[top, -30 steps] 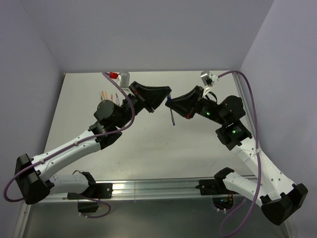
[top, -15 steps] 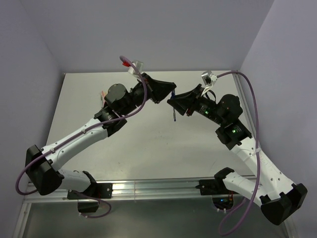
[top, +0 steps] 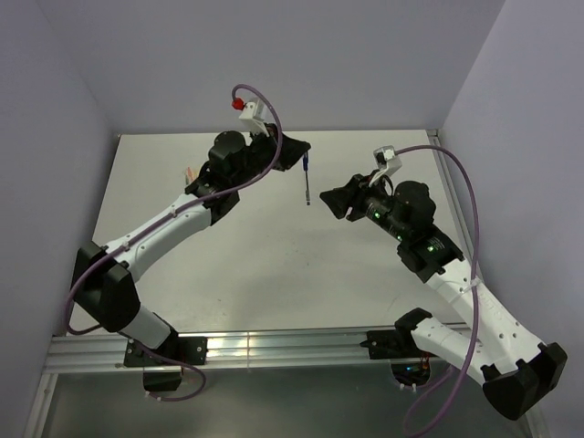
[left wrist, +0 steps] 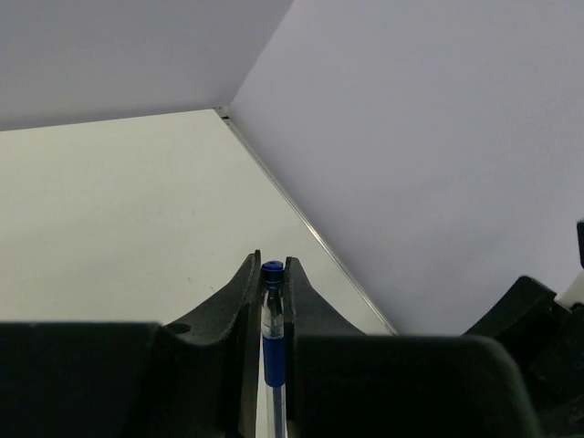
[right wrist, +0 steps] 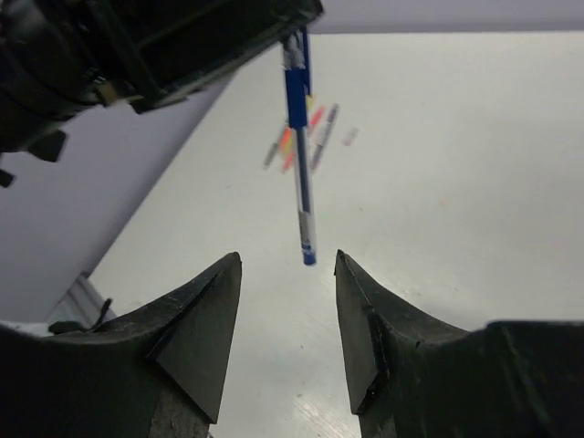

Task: Insert the pens into the pen caps
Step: Insert the pen cap onto the pen, then place the pen at the center of the board.

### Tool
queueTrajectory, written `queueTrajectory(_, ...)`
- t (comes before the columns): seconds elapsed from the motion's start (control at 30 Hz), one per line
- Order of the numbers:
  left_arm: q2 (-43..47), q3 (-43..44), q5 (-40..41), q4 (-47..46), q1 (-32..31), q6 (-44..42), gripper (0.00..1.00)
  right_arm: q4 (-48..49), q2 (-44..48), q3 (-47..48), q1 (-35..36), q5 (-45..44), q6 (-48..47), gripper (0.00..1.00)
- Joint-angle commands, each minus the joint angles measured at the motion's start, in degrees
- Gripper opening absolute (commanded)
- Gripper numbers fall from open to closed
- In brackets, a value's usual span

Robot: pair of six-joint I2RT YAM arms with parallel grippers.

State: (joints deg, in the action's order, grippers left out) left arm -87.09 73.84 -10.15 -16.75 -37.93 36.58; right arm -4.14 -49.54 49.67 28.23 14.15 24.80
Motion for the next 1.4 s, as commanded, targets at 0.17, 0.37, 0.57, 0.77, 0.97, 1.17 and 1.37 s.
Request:
queueTrajectory(0.17, -18.42, 13.5, 5.85, 6.37, 1.98, -2.74, 0.0, -8.42, -1.34, 3.15, -0.1, -12.3, 0.34, 0.55)
queueTrajectory(0.37, -36.45, 28.97, 5.93, 16.3, 3.3, -2.83, 0.0, -12.55, -3.81, 6.67, -0.02, -14.06, 0.6, 0.56)
queueTrajectory(0.57, -45.87, 37.15, 4.8, 21.67, 4.18, -2.83, 0.0, -13.52, -4.78, 7.63, -0.1, -14.06, 0.34, 0.57)
queueTrajectory(0.77, -49.84, 39.01, 2.95, 23.25, 5.41, -2.13, 0.01, -13.7, -5.92, 7.81, -0.19, -14.06, 0.16, 0.57)
queueTrajectory(0.97, -51.34, 37.87, 2.95, 22.91, 5.85, -1.86, 0.1, -13.0, -7.15, 7.99, -0.1, -13.54, 0.08, 0.57)
queueTrajectory(1.17, -51.17, 36.64, 3.56, 21.76, 6.29, -1.42, 0.18, -13.09, -7.68, 7.81, -0.19, -13.36, -0.19, 0.57)
queueTrajectory(1.37, -48.97, 34.79, 3.47, 20.53, 6.82, -1.6, 0.29, -12.91, -8.38, 7.9, -0.1, -13.01, -0.36, 0.57)
